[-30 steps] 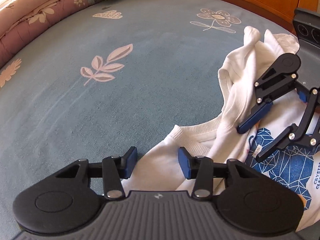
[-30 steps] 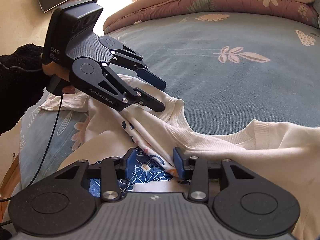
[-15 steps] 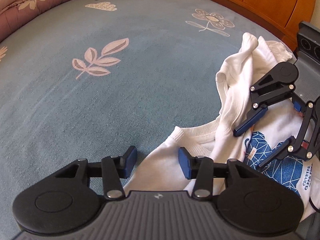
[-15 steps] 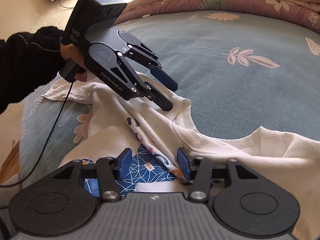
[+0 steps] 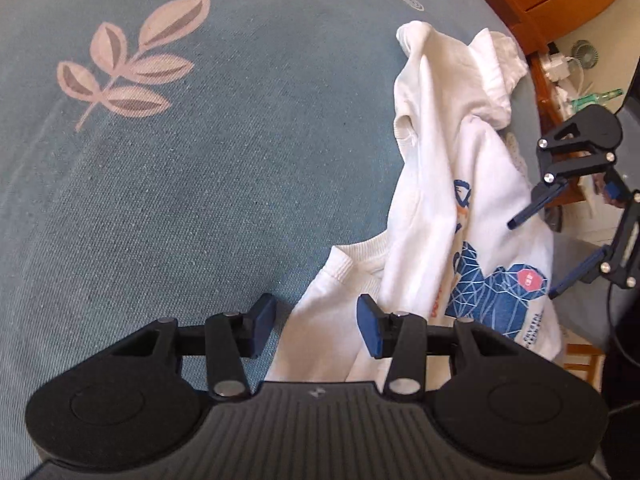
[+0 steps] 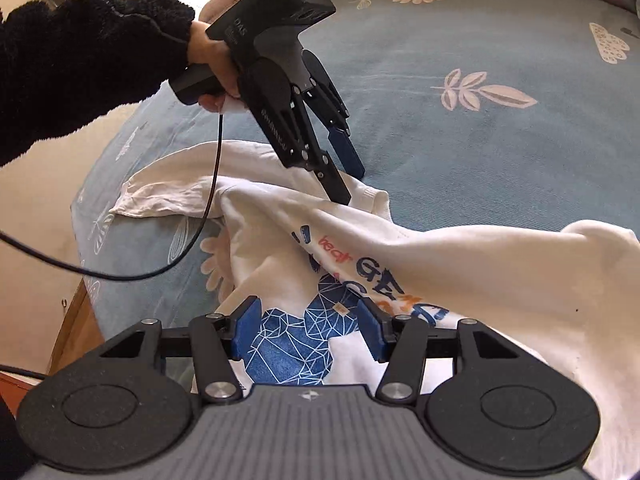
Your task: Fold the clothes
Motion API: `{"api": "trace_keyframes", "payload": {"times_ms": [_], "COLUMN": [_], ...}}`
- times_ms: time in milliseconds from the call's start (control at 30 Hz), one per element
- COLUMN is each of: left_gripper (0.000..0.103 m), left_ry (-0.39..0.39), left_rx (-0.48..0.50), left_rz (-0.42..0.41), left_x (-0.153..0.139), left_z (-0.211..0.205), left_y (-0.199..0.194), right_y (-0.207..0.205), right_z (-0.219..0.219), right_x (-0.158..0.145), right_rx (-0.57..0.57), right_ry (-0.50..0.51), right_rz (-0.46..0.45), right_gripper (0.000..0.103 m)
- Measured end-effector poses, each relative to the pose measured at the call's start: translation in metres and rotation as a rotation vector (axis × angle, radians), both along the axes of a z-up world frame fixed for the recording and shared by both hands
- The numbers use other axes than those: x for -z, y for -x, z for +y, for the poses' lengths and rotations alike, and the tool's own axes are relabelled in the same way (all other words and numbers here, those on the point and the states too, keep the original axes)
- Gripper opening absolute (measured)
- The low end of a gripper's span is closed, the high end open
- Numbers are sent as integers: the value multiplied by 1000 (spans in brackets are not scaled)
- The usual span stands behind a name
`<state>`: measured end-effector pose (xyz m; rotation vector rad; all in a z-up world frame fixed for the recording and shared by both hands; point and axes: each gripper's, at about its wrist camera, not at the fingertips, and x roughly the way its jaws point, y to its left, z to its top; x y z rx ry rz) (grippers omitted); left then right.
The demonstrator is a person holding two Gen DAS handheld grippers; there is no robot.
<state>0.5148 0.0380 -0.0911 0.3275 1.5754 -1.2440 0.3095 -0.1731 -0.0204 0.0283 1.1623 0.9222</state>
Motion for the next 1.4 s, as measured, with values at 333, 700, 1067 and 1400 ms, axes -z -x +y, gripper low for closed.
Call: {"api": "trace_keyframes", "payload": {"times_ms": [333,700,1067,1400], "left_gripper": [8,9,6,8], "left_ry": [-67,-67,-89,-134], "left_rx": [-12,92,14,71], "left_rz": [315,350,229,312], "left_x": [45,48,30,44], "left_z": [-1,-25,-8,-6], "left_y": [-30,-22,-13,-32], "right_y": [-25,-55,-64,-51], "right_z": [-3,-12,-13,-19], "right_x": [9,17,2,9], "right_rx": [71,91,121,147], "right_ry": [-53,-75,-85,-72], "right_rz": [89,97,79,107], "right_gripper": [60,62,62,62]}}
